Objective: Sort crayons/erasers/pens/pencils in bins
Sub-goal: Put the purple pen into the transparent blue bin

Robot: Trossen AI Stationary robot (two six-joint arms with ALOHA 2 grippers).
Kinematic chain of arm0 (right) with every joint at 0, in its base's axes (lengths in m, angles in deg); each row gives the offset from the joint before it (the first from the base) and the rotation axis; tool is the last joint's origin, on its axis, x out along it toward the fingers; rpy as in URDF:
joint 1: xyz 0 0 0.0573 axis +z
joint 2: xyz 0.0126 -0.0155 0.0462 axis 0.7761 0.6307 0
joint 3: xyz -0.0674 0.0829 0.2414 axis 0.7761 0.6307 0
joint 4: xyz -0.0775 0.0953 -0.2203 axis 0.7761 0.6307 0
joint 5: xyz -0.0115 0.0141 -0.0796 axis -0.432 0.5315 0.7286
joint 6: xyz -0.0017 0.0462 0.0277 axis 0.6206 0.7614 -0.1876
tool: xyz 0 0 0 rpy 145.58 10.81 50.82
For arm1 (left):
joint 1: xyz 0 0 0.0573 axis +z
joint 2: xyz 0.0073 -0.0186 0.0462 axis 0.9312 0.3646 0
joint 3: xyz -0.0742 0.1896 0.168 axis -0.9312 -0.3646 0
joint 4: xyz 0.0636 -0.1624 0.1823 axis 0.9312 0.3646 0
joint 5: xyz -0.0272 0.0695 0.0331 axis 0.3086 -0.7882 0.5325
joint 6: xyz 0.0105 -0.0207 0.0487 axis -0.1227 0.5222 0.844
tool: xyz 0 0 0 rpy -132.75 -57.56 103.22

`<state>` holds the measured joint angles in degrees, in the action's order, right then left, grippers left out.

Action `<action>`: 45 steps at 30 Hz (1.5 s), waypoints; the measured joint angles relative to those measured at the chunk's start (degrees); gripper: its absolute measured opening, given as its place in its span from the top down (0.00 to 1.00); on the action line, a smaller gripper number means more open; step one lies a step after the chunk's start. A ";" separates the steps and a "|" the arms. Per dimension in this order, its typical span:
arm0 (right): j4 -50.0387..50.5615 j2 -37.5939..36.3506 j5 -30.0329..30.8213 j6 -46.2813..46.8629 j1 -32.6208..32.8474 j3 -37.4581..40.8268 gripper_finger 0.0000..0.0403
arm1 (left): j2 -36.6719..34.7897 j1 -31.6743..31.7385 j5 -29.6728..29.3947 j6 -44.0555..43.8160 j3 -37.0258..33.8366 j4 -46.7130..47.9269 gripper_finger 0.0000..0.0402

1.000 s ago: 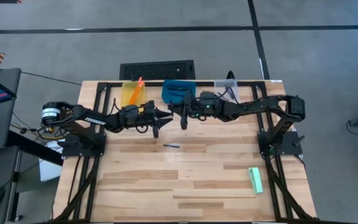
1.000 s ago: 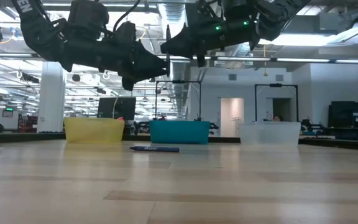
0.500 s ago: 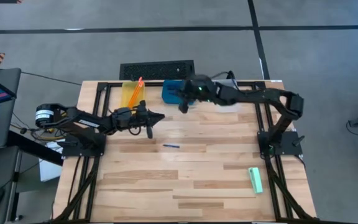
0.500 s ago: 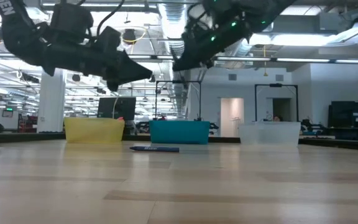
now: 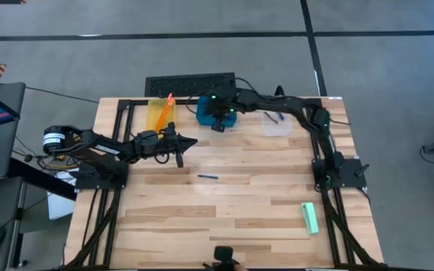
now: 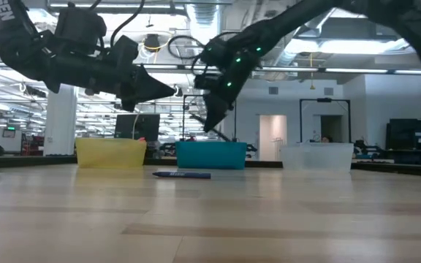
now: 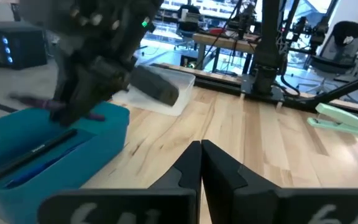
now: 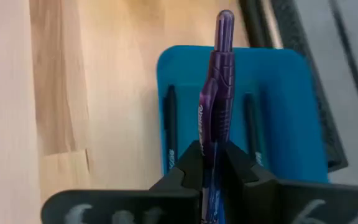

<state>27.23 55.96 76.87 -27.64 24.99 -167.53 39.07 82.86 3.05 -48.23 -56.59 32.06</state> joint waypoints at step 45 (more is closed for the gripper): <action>17.43 12.49 1.45 -1.04 -0.32 -15.73 0.90 | 0.02 0.00 0.02 0.29 -0.04 1.62 1.00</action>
<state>44.66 68.45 78.32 -28.68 24.67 -183.26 39.10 82.86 3.07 -47.94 -56.62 33.68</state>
